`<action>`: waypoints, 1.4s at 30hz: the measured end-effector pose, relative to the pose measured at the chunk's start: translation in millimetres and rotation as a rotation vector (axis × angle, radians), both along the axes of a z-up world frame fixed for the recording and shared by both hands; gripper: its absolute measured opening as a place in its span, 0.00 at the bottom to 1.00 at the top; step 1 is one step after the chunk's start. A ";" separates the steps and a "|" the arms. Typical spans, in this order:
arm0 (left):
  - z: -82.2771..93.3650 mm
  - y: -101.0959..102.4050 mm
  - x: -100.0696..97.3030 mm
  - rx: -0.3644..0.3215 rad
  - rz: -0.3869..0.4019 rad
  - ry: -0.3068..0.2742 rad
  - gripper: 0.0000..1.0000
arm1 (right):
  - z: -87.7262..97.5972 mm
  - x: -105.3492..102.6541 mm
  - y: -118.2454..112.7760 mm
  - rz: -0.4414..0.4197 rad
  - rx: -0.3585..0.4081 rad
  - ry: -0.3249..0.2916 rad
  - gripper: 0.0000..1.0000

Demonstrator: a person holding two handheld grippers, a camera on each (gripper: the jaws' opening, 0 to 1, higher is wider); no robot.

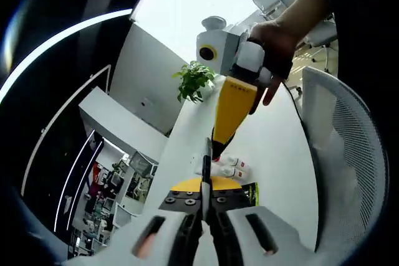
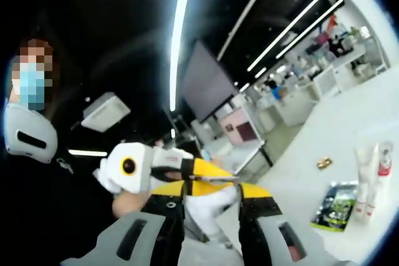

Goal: Arrange the skincare products in the storage area until every visible bottle or jar stands upright without overlapping.

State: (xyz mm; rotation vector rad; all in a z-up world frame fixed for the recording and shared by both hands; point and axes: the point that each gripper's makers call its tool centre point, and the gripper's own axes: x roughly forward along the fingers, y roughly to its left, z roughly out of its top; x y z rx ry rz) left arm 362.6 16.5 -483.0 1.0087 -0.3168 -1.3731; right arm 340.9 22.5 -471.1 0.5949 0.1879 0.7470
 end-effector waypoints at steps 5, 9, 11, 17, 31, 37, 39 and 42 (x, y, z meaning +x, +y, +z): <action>1.6 -1.0 1.1 0.056 -0.013 -0.199 0.04 | -0.6 2.6 1.3 0.029 0.067 0.058 0.13; -0.6 -1.6 0.8 0.097 -0.019 -0.340 0.04 | -5.5 6.8 -1.6 0.022 0.168 0.144 0.11; -3.0 -1.6 0.7 0.119 -0.023 -0.387 0.04 | -6.3 8.5 -2.3 0.028 0.224 0.171 0.10; -8.3 -0.7 2.2 0.152 -0.031 -0.436 0.04 | -17.2 12.1 -2.2 0.029 0.289 0.249 0.07; 2.3 -5.2 8.5 0.014 -0.003 -0.307 0.12 | -17.2 19.3 -12.0 -0.031 0.379 0.265 0.00; 10.2 -5.1 14.1 -0.067 0.028 -0.220 0.18 | -10.6 23.5 -14.9 -0.049 0.403 0.231 0.00; 12.4 -4.9 14.9 -0.088 0.032 -0.190 0.20 | -8.4 24.2 -15.5 -0.053 0.415 0.220 0.00; 15.5 -4.8 15.4 -0.108 0.034 -0.163 0.21 | -6.3 24.9 -16.3 -0.055 0.424 0.207 0.00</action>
